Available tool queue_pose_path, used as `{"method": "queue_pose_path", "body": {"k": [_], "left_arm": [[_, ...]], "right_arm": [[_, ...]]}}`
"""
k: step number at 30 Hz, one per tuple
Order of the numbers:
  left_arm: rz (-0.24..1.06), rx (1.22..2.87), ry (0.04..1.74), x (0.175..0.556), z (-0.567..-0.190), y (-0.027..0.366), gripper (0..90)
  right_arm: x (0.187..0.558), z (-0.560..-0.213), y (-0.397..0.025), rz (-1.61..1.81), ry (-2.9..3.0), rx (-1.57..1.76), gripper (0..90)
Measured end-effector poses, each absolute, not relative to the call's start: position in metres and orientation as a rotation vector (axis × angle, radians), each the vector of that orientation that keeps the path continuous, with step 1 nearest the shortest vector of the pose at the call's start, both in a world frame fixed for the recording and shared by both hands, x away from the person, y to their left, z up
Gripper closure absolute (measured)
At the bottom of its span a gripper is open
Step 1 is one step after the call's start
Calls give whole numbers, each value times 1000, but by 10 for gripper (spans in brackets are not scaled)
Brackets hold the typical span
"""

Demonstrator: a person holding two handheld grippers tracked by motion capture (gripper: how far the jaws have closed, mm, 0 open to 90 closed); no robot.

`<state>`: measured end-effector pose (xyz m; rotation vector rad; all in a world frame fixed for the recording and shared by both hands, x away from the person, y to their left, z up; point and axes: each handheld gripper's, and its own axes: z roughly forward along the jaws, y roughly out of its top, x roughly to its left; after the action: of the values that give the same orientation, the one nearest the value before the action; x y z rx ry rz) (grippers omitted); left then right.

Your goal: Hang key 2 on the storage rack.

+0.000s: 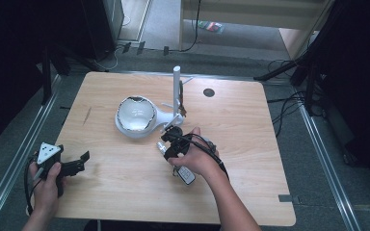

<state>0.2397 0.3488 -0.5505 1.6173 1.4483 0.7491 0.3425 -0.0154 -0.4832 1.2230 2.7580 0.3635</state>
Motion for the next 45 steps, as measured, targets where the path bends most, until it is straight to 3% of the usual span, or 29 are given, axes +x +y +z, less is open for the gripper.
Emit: {"method": "queue_pose_path", "body": {"k": [45], "left_arm": [[747, 1614, 1446, 240, -550, 350, 0]], "right_arm": [[347, -507, 3, 213, 2845, 1250, 742]]}}
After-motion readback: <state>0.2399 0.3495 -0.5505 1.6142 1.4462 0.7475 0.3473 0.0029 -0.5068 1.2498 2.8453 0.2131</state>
